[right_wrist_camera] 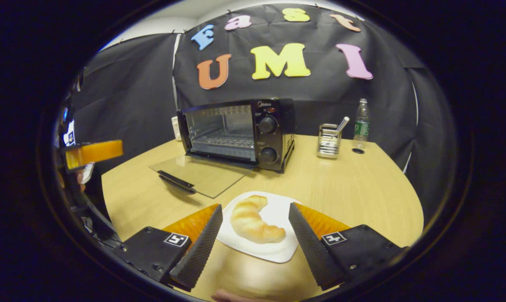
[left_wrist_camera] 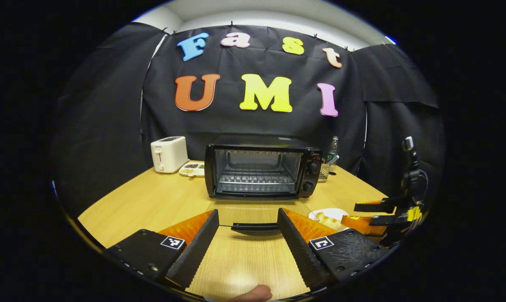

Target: Open the electric oven with the left hand, put the food in, and close the electric oven.

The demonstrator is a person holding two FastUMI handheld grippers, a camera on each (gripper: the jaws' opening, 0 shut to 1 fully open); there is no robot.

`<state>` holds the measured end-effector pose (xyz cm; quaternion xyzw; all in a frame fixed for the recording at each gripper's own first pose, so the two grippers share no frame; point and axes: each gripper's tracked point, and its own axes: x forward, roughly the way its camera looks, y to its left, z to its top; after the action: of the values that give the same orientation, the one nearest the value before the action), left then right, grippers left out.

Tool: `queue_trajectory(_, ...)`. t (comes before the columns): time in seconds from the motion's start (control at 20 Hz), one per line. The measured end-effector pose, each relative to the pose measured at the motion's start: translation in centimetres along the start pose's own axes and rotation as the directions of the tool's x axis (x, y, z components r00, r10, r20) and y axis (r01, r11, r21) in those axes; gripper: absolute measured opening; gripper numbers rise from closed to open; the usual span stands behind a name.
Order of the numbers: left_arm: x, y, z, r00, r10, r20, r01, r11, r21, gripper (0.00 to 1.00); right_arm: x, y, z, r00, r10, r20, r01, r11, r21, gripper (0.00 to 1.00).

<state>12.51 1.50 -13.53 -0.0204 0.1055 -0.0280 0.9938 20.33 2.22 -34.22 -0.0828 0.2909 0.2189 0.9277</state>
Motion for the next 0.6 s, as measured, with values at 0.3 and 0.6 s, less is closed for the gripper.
queue_trajectory(0.3, -6.5, -0.3, 5.2, 0.989, -0.09, 0.116, 0.095, 0.995, -0.033, 0.92, 3.0, 1.5, -1.8, 0.984, 0.135, -0.116, -0.134, 0.991, 0.019, 0.95)
queue_trajectory(0.6, -9.4, -1.0, 5.5, 0.983, -0.127, 0.131, 0.129, 0.992, -0.01, 0.93, 4.5, 1.0, -2.2, 0.97, 0.089, -0.228, -0.088, 0.996, 0.015, 0.74)
